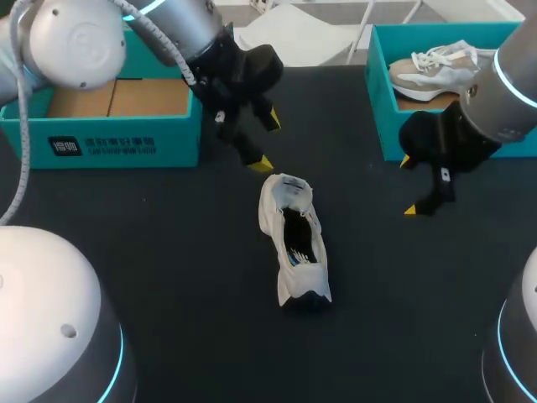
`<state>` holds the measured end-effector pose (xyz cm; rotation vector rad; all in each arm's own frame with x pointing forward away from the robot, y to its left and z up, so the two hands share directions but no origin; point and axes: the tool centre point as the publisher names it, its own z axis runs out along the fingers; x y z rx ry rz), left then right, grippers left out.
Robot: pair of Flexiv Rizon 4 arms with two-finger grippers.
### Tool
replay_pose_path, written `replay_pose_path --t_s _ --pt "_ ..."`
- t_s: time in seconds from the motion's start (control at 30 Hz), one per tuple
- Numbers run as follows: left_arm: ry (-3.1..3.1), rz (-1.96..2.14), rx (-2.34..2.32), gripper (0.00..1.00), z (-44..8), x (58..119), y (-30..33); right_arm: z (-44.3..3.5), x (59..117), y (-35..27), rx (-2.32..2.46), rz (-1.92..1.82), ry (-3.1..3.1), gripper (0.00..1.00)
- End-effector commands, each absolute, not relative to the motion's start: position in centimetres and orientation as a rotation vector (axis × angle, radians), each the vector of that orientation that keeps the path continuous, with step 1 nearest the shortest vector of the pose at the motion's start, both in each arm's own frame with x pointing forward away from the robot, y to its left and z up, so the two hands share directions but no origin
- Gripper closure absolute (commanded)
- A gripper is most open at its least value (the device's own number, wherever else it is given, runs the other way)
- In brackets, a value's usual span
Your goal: Take the shoe out of the shoebox, open the shoe tongue, remove and reinsert the insole, then place the shoe into the shoebox
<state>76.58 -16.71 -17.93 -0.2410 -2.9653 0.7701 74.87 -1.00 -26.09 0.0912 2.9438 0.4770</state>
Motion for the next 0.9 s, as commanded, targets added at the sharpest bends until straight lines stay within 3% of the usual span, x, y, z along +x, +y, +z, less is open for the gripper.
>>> replay_pose_path --t_s 0.03,0.43,0.47,0.5,0.9 --pt "-2.919 0.421 -0.852 0.0 -17.3 77.2 -17.4 -26.1 74.9 -0.9 0.091 0.474 2.944 0.0" --pt "-2.857 0.473 -1.061 0.0 -18.1 76.5 -18.1 -26.1 74.9 -0.9 0.091 0.474 2.944 0.0" --pt "-2.838 0.475 -1.093 0.31 -18.3 76.4 -18.3 -26.1 74.9 -0.9 0.091 0.474 2.944 0.0" --pt "-2.848 0.458 -1.119 1.0 -18.6 76.2 -18.5 -26.1 74.9 -0.9 0.091 0.474 2.944 0.0" --pt "-2.729 0.445 -1.515 1.0 -24.0 72.9 -20.2 -26.1 74.9 -0.9 0.091 0.474 2.944 0.0"
